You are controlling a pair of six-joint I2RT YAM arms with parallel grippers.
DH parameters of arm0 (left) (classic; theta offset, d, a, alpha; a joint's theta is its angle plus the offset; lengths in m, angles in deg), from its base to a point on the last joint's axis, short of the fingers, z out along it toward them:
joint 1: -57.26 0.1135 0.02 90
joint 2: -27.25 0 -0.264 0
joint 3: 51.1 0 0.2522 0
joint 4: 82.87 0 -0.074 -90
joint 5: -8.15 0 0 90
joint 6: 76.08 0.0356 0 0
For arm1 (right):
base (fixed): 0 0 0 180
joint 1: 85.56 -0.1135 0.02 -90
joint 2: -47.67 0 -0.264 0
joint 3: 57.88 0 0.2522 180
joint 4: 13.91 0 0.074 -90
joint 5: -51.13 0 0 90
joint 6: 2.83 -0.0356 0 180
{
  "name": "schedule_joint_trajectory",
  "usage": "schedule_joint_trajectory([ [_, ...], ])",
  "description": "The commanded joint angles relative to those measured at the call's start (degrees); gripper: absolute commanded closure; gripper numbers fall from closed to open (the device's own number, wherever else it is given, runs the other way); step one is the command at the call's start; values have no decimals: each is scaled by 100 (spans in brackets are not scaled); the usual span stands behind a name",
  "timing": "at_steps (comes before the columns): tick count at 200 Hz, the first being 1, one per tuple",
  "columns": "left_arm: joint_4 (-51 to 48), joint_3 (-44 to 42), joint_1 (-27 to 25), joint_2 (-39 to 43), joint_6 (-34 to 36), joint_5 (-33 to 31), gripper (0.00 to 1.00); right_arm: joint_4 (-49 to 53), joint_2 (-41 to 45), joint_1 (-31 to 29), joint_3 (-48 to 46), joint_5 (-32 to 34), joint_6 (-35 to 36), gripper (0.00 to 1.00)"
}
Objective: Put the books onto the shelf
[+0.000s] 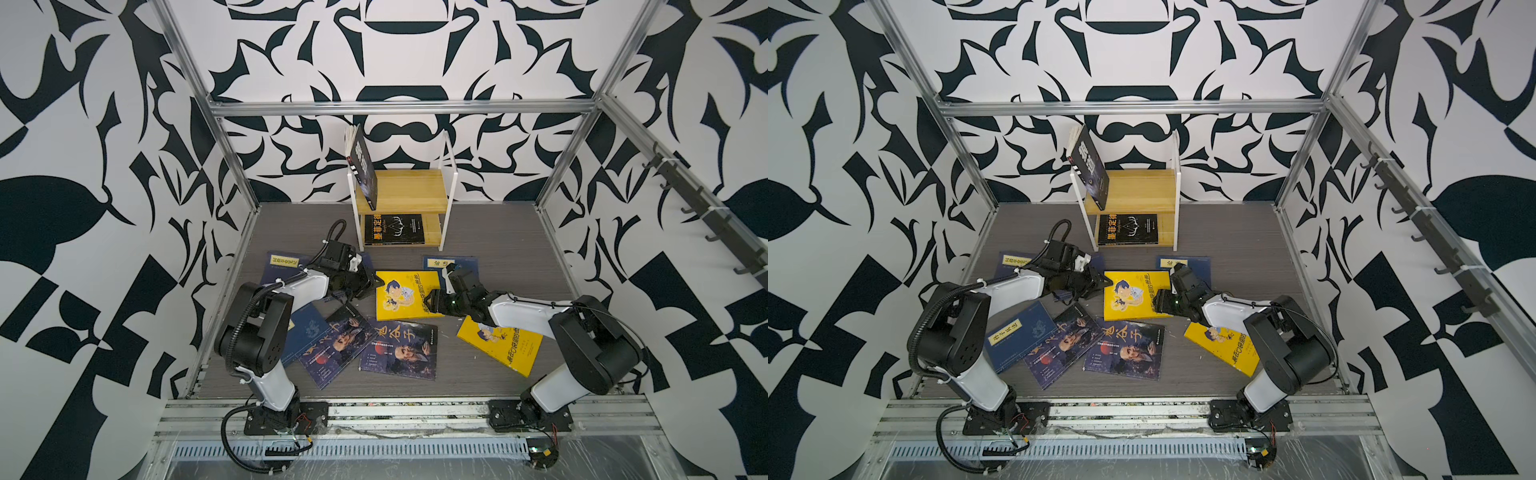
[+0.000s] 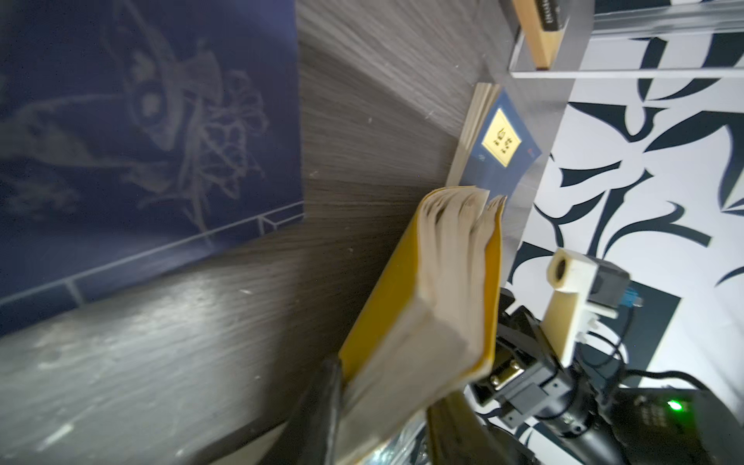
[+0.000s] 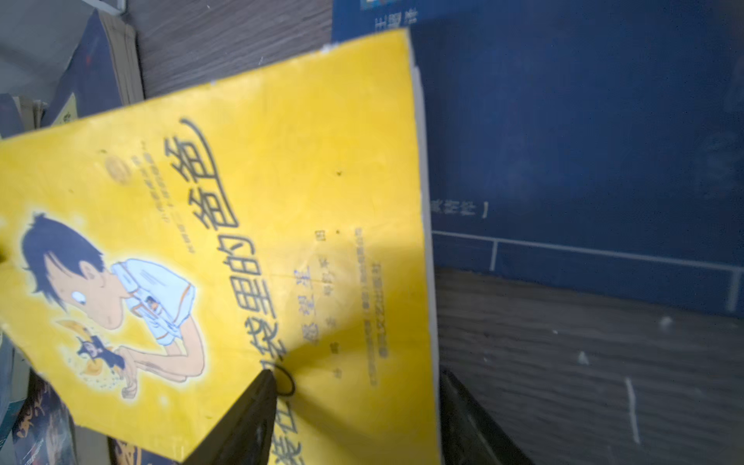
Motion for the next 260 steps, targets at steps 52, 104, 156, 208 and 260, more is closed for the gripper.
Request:
schedule_joint_trajectory([
  [52, -150, 328, -97, -90, -33, 468, 100, 166, 209, -135, 63, -225, -8, 34],
  [104, -253, 337, -97, 121, 33, 441, 100, 765, 1112, -142, 19, 332, 512, 29],
  [156, -305, 322, -83, 253, 72, 405, 100, 1533, 2536, -135, -448, 1438, 1447, 24],
  [208, -325, 375, -74, 234, 98, 475, 100, 1556, 4252, -290, -1033, 2212, 1976, 24],
  [260, -259, 256, -71, 371, 95, 465, 100, 910, 4910, -527, -1483, 2349, 3138, 26],
])
